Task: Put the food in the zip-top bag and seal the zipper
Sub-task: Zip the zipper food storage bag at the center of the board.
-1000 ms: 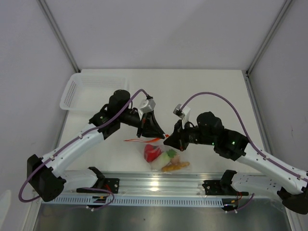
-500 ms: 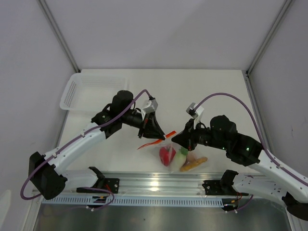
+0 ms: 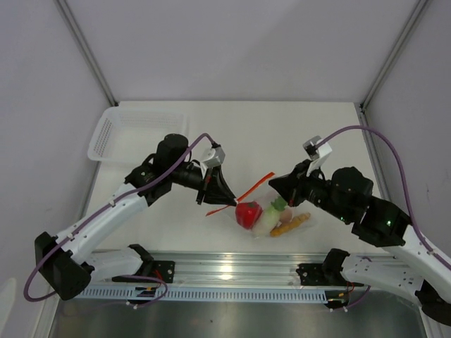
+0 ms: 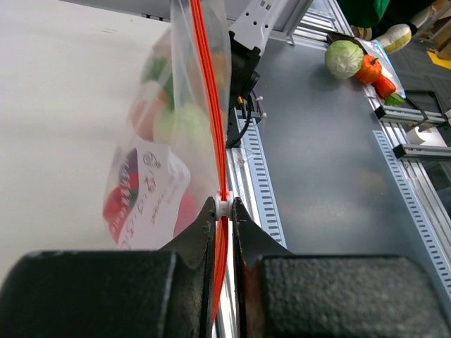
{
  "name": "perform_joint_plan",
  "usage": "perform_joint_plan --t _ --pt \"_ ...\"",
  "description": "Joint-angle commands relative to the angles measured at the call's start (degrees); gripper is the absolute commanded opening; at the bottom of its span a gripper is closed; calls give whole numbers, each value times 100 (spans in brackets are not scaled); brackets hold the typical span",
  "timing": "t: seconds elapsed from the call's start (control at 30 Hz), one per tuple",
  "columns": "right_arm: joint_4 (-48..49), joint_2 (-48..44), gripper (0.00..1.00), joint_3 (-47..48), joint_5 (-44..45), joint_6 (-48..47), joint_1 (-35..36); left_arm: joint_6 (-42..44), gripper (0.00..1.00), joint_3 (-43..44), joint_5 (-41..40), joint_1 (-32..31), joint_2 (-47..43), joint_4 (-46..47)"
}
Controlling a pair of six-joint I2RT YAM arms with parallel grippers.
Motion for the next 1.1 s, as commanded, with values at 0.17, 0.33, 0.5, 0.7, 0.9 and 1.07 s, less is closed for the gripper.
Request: perform_joint_plan --t 0.17,0.33,0.5,0.7,0.9,1.07 --pt "-86 -297 0 760 1761 46 -62 259 1 -99 -119 207 -443 -575" --pt "-262 -384 0 935 2279 54 -53 277 1 -152 -268 313 -584 -707" --pt "-438 -525 0 1067 2728 37 -62 286 1 -178 -347 435 -689 -786" --pt "-736 -666 0 1226 3053 10 -53 277 1 -64 -540 602 -733 -1137" --pt "-904 -692 0 1050 2897 220 -44 -109 1 -178 -1058 743 -1014 -901" --pt "-834 -412 0 348 2317 625 -53 -759 0 -3 -1683 752 -1112 -751"
